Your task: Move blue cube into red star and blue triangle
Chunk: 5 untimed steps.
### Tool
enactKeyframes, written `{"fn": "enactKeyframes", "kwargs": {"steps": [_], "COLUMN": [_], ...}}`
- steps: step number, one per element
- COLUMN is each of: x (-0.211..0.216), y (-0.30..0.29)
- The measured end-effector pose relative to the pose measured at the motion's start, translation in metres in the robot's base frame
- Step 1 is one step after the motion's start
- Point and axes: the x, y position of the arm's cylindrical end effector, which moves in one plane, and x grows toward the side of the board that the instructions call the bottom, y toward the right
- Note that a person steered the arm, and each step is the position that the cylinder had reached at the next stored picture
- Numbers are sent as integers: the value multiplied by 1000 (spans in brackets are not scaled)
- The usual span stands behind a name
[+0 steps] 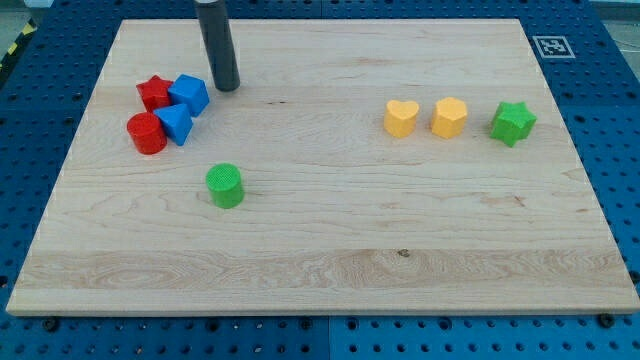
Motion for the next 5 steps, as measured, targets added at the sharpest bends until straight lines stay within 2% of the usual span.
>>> {"fn": "enactKeyframes", "kwargs": {"steps": [2,3,4,5], "x": [21,13,17,65], "y": [-15,-12,36,75]}}
